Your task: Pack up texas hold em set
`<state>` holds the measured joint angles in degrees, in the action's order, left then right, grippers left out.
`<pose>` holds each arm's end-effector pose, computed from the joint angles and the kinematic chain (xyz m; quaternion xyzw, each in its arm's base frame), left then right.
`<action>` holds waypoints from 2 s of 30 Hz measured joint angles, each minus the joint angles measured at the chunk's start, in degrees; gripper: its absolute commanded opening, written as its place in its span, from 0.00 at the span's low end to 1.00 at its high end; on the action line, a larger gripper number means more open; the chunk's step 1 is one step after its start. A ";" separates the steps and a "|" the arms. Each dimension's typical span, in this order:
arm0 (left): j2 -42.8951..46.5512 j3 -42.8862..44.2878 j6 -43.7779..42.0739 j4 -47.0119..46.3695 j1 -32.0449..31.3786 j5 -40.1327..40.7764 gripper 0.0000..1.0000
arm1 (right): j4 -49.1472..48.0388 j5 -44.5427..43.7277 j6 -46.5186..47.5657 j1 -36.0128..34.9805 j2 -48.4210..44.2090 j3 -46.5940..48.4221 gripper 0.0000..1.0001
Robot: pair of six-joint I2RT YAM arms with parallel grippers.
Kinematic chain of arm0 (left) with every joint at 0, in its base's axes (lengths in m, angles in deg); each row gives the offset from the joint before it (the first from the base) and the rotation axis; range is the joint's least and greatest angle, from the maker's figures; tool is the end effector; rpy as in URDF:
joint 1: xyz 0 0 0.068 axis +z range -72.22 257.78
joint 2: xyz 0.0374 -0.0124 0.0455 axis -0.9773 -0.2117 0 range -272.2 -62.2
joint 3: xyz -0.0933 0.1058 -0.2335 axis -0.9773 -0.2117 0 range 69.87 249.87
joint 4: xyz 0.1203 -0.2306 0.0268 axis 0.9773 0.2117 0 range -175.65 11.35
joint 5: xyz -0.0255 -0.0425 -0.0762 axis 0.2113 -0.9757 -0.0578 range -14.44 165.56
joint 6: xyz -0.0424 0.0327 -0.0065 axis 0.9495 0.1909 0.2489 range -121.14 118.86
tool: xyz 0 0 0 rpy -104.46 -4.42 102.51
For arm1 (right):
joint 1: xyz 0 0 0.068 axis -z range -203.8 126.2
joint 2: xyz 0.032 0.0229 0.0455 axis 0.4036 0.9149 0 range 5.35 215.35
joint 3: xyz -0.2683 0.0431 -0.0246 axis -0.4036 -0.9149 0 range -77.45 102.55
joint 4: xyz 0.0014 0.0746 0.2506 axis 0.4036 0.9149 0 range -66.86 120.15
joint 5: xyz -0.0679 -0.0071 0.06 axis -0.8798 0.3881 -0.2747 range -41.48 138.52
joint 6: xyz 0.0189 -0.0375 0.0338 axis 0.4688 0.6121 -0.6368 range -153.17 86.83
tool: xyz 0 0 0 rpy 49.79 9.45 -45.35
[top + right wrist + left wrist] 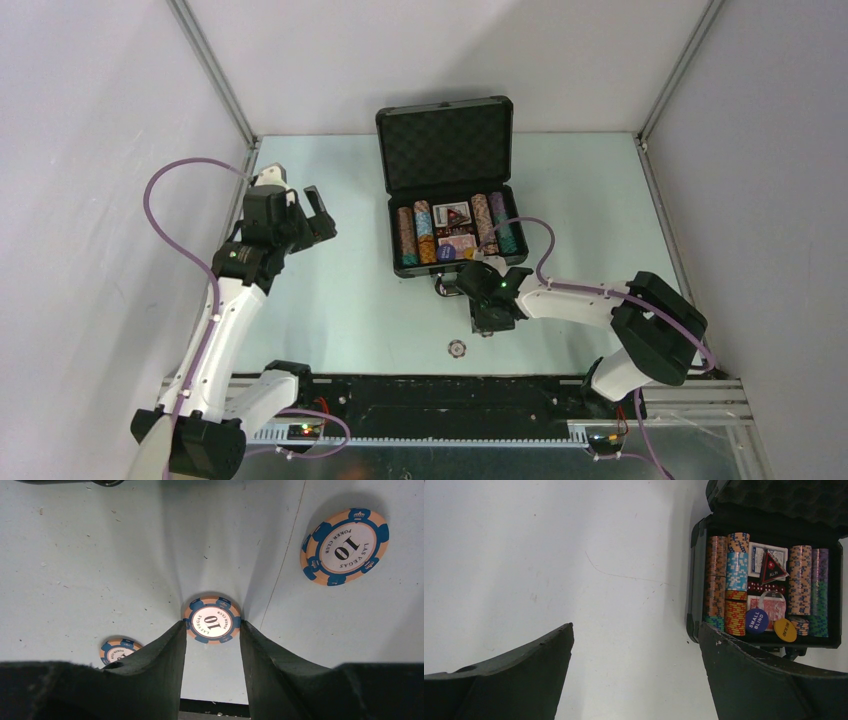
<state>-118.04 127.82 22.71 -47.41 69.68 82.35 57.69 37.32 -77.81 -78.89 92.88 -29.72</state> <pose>0.2014 -0.0245 0.3365 -0.1485 0.8778 -0.0737 0.4493 0.1573 0.2131 0.1617 -0.0765 0.9831 0.0413 0.1613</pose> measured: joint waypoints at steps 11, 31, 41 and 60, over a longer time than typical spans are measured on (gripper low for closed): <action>-0.02 0.00 0.00 0.00 0.00 0.00 0.99 | 0.55 -0.44 0.04 -0.09 0.04 0.66 0.43; -0.04 0.00 0.00 0.00 0.04 -1.01 0.99 | 1.20 -1.70 0.07 -0.20 0.04 1.88 0.65; -0.04 0.00 0.00 0.00 0.04 -1.01 0.99 | 1.16 -1.86 0.07 -0.31 2.21 2.01 0.57; -0.04 0.00 0.00 0.00 0.04 -1.03 0.98 | 1.07 -2.12 0.00 -0.96 3.39 3.10 0.44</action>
<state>-118.08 127.82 22.71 -47.41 69.73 81.32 58.76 35.20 -77.81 -79.85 96.26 -26.62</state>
